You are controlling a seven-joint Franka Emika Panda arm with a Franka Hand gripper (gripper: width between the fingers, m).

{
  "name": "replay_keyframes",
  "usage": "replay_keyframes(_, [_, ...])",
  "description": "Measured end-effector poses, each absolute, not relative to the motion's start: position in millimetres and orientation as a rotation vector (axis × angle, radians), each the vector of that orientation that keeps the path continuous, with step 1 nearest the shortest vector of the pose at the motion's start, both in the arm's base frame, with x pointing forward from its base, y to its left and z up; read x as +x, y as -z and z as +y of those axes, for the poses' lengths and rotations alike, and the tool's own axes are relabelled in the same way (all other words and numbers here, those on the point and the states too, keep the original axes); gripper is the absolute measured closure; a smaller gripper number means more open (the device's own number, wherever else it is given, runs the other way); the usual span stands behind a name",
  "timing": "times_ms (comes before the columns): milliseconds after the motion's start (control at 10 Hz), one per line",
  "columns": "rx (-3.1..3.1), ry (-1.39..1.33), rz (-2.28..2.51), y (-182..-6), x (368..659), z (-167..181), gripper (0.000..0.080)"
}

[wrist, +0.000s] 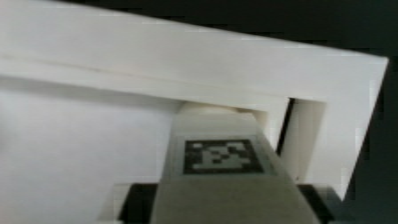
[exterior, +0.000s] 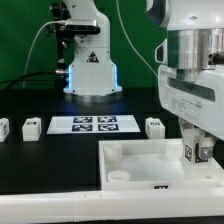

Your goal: Assemble one leg

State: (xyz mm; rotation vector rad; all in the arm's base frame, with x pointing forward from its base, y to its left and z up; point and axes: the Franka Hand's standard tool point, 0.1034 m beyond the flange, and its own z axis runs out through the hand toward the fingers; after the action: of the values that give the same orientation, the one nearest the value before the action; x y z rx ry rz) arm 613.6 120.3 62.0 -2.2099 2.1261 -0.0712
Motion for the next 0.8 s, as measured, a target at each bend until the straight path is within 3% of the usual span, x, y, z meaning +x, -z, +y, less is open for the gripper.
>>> replay_keyframes(300, [-1.822, 0.041, 2.451, -61.8, 613.6, 120.2, 0.0506])
replay_keyframes(800, [-1.703, 0.065, 2.535, -62.0, 613.7, 114.2, 0.0506])
